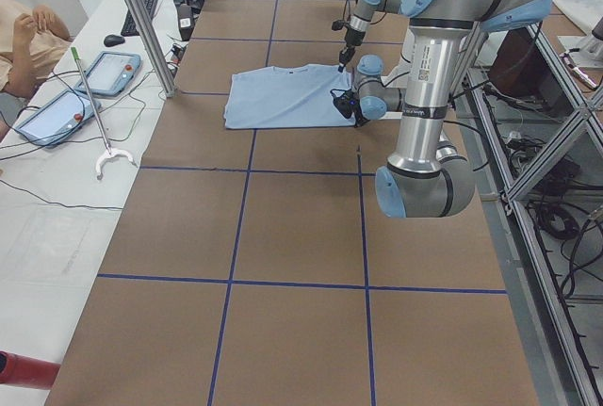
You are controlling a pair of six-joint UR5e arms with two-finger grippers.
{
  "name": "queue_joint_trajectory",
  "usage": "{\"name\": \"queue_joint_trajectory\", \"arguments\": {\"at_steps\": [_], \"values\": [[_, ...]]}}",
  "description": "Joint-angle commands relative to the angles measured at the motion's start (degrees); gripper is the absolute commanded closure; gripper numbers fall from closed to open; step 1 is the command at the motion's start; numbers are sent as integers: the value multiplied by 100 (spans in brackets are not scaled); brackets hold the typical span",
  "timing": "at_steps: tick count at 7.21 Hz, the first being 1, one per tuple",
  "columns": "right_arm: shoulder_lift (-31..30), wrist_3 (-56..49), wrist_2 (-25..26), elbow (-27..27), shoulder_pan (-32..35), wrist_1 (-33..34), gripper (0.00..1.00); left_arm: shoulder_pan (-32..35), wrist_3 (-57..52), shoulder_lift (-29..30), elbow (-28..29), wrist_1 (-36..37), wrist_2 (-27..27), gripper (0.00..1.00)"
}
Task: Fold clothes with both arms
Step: 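Grasp the shirt's near edge with both grippers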
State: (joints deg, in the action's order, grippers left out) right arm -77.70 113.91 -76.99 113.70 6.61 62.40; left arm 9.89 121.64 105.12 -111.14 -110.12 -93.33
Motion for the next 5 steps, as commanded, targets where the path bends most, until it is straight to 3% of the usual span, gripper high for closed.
{"name": "queue_joint_trajectory", "arguments": {"at_steps": [1,3,5], "values": [[0,0,0,3,-1,0,100,-5,-9,9,-4,-1,-36,100],[-17,9,9,29,-1,0,100,4,-44,0,-118,8,-98,100],[-690,52,480,676,-569,0,100,4,-123,35,-372,-1,-466,100]]}}
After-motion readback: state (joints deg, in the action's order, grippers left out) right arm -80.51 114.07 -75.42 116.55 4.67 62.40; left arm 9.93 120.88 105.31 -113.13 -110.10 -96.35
